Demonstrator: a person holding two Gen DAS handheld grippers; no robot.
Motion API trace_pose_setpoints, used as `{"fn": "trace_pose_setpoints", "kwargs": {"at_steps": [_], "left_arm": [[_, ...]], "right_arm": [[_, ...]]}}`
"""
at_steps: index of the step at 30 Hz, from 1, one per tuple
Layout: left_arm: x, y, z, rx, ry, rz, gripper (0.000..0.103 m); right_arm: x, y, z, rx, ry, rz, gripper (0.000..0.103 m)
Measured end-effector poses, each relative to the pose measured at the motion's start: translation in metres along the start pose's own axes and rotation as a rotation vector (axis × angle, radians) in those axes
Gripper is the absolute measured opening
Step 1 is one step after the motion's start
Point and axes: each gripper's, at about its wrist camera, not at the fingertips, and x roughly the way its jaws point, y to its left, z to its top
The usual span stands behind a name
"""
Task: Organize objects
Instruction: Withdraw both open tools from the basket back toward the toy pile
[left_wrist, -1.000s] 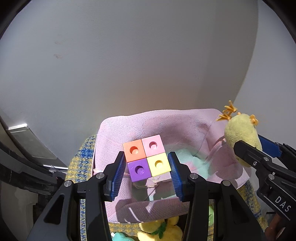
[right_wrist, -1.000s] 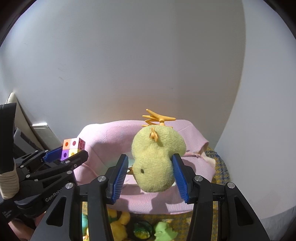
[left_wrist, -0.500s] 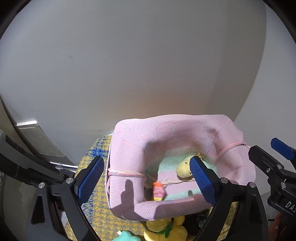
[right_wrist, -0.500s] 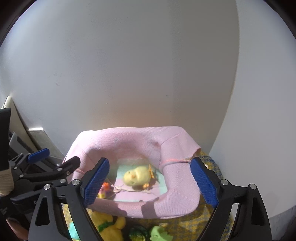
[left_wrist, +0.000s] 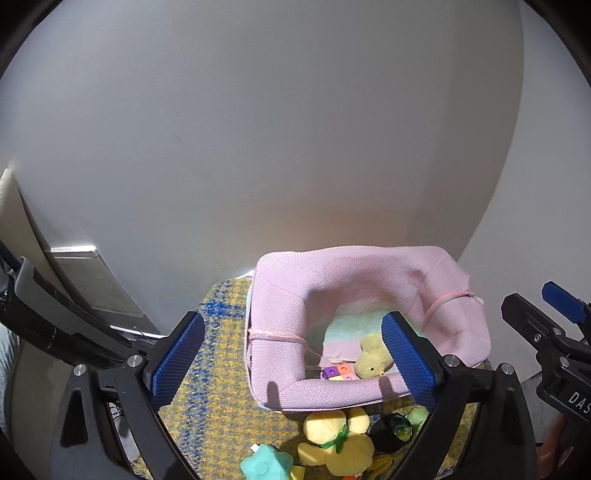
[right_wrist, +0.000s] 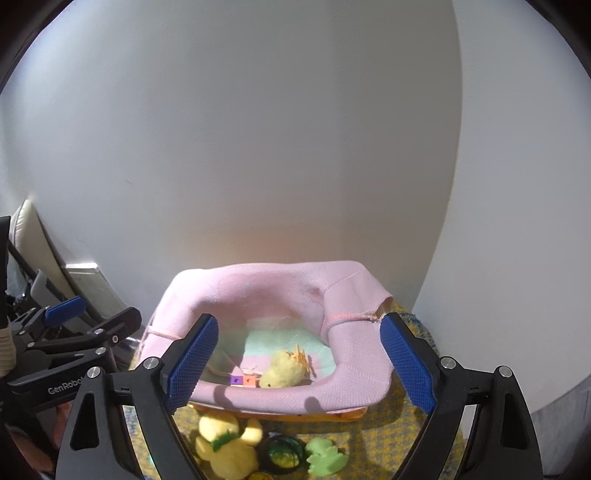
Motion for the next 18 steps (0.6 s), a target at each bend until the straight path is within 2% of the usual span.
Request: {"fn": "trace_pose_setpoints", "kwargs": {"at_steps": [6, 10, 18], "left_arm": [[-0.022, 0.004, -0.008, 0.003, -0.030, 0.004, 0.103], [-0.028, 0.007, -0.022, 0.003, -0.034, 0.005, 0.103], [-0.016, 0.014, -0.062, 0.005, 0.016, 0.021, 0.103]], "right_arm": [[-0.020, 0.000, -0.007, 0.013, -0.009, 0.001, 0.090], [-0.025, -0.002, -0.023, 0.033, -0.003, -0.001, 0.090], [-0.017, -0.003, -0.066, 0.051, 0.050, -0.016, 0.093]]}}
